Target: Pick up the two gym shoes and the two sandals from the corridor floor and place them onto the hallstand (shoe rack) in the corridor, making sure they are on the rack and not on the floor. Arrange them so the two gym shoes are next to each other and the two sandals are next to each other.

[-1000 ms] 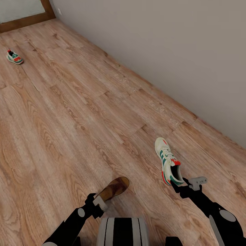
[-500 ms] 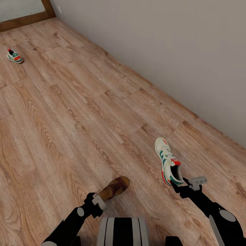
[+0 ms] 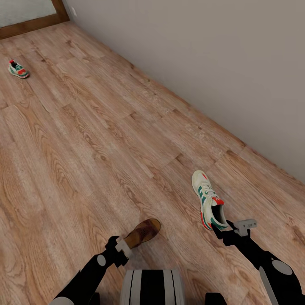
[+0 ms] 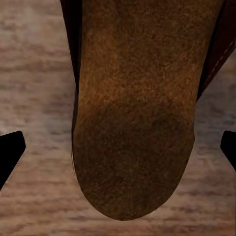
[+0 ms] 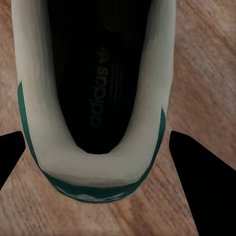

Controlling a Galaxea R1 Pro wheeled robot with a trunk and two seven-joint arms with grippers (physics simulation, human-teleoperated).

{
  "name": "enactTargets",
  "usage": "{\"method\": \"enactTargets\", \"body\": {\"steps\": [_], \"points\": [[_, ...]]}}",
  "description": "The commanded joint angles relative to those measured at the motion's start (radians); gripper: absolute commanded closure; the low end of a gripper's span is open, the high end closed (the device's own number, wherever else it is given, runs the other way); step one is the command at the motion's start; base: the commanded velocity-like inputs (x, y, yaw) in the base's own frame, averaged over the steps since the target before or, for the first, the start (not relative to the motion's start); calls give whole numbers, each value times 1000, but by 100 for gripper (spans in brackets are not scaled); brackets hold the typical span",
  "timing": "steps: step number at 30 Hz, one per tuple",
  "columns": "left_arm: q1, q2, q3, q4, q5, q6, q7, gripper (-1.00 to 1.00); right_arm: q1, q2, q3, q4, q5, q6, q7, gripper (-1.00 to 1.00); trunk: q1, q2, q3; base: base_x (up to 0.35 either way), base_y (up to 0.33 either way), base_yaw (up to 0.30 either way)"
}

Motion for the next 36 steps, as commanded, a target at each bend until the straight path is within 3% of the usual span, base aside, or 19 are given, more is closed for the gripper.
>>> {"method": "enactTargets", "body": {"steps": [1,9,21,26,36], "points": [[0,0,0,-9,-7,6,-4,-100,0,0,-2,-1,0,6,6,100,0,0,-1,0,0,0],[0,1,1,-22,-11,6,-4,-100,0,1,-2,1,0,6,6,100,0,0,-1,0,0,0],[-1,-1,1,-23,-11,6,-4,-100,0,0,-2,1,0,6,6,100,1,-1,-19,0,0,0],[-1,-1,1,-23,-11,6,-4,-100,0,1,-2,1,0,6,6,100,3,-2,-39,0,0,0],[-1,-1,1,-24,-11,6,-4,-100,0,1,-2,1,0,6,6,100,3,-2,-49,0,0,0]]}}
